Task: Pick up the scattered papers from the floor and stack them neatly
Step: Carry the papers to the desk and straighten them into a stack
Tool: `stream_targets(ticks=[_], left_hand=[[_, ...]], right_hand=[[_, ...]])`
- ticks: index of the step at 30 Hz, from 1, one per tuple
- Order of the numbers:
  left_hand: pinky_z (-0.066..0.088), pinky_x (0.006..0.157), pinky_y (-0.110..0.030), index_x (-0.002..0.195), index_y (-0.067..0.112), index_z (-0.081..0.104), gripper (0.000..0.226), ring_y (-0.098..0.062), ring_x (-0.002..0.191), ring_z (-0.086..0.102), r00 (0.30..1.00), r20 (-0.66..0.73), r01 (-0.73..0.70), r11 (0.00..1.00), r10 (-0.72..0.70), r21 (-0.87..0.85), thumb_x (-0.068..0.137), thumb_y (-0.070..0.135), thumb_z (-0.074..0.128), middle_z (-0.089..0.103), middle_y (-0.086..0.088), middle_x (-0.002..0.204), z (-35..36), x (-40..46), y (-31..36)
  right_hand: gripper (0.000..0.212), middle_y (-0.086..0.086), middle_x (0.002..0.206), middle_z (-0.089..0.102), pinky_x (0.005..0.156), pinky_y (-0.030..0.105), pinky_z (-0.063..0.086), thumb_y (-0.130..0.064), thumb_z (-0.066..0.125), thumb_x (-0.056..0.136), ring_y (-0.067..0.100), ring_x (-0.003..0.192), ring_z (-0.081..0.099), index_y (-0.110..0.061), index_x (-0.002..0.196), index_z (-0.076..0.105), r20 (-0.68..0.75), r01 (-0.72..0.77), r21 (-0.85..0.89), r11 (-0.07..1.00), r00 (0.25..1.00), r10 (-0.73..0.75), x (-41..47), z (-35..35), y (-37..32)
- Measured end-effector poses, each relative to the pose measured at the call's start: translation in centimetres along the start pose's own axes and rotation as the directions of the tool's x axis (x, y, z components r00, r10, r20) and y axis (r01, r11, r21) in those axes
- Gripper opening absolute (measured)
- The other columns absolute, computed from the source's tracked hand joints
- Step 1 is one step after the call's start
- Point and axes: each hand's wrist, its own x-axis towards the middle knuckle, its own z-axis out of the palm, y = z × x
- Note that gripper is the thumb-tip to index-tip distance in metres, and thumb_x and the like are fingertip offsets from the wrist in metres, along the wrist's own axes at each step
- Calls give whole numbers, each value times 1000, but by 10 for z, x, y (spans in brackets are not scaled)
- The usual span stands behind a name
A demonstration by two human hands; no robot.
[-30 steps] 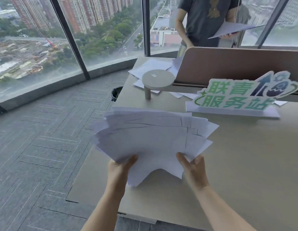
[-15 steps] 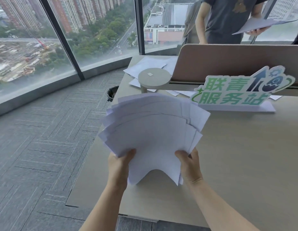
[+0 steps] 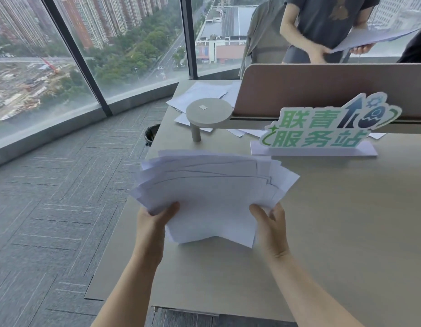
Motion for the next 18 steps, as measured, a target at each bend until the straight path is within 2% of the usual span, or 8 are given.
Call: stream_targets(ticks=[1,3,6,9,11,13,15,18], left_hand=[[53,72,-20,104,17,64,39,-11,86,69,1000,-8,6,1000,-6,-6,69,1,70,75,5,92,-2,0,-2],[53,71,-20,104,21,60,44,-10,85,69,1000,-24,12,1000,-12,-10,74,-11,67,74,8,90,0,0,-5],[53,69,-18,105,19,57,46,-8,83,68,1000,-28,8,1000,-8,-9,78,-19,59,73,8,89,12,-2,-3],[52,69,-19,103,18,58,43,-8,82,67,999,-33,-8,1000,8,2,74,-14,62,72,6,90,22,-3,0],[52,68,-19,101,19,57,43,-7,78,66,998,-58,-30,999,31,11,74,-15,59,71,8,85,23,-1,3],[51,67,-17,106,18,53,49,-3,74,64,995,-83,-51,999,51,2,77,-22,51,69,14,80,22,0,6],[50,66,-14,113,16,48,54,0,73,63,994,-90,-63,998,63,-2,79,-25,44,68,14,78,21,-1,9],[50,67,-13,111,17,50,53,1,73,62,993,-90,-82,996,80,-24,77,-23,46,64,5,84,22,-3,13]], right_hand=[[32,4,95,73,79,36,53,-2,54,77,23,93,67,-4,107,65,4,-6,-23,1000,1000,6,0,-3,2],[26,11,92,68,77,43,48,-2,54,77,29,88,61,-5,101,61,-41,-5,-54,999,999,3,1,-7,6],[22,14,86,61,74,42,43,-2,53,73,25,80,54,-4,95,58,-116,-29,-12,999,993,28,4,-1,7],[42,-2,85,70,71,34,47,0,48,69,18,78,60,-7,107,65,-116,-34,-66,997,993,26,3,15,2],[41,-8,79,67,65,30,44,0,47,68,15,72,55,-13,103,65,-121,-11,-100,995,993,-1,3,18,-2],[36,2,79,61,66,33,41,0,47,69,19,71,50,-22,93,61,-145,32,-93,995,988,-46,5,15,-9],[30,12,85,57,71,34,41,2,46,72,22,76,51,-16,94,56,-147,74,-6,997,986,-74,7,11,-16],[31,11,94,62,78,33,47,2,48,77,22,86,57,-5,107,53,-106,129,40,991,987,-124,7,16,-25]])
